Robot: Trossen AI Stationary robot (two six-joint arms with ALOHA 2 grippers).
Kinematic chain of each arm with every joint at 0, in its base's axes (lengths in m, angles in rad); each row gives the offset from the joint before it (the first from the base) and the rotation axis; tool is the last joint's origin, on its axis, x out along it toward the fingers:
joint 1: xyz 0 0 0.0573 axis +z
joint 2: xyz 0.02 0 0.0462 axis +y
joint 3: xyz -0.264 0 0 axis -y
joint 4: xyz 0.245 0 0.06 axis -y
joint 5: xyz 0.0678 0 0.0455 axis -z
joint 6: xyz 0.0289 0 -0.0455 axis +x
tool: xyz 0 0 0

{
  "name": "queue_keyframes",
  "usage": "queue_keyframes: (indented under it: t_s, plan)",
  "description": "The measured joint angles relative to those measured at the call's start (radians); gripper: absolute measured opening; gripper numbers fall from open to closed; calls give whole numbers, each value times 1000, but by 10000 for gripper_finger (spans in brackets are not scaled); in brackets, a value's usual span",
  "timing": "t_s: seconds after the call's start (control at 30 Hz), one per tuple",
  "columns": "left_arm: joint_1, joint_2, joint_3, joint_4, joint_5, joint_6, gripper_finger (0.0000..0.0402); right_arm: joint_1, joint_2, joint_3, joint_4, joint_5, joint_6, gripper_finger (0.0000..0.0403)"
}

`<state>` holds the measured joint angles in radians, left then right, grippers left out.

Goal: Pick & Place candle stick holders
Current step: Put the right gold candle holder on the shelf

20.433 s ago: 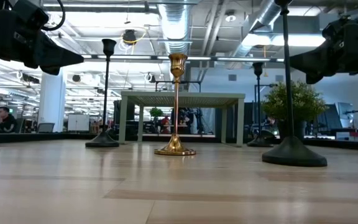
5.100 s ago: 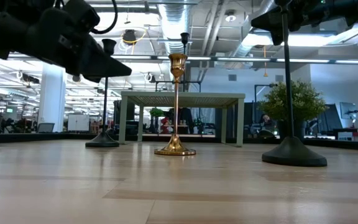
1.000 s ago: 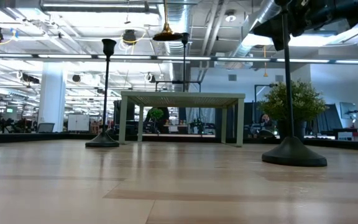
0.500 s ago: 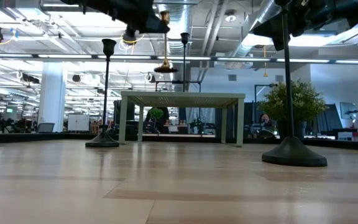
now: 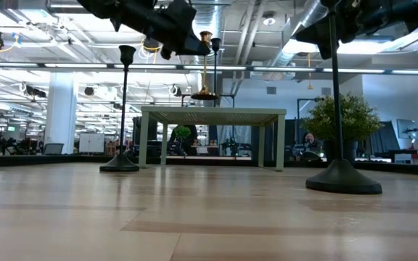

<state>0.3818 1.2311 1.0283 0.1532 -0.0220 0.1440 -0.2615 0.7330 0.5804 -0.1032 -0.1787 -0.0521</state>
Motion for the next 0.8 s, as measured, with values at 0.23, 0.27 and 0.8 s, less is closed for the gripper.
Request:
queue_keyframes:
  t_s: [0.23,0.27,0.8]
  plan:
    - [23,9,0,0,-22,-4,36,0,0,0,-5,0,0,1]
    - [25,9,0,0,-22,-4,36,0,0,0,-4,0,0,1]
    - [46,9,-26,6,-22,-30,36,0,0,0,-3,0,0,1]
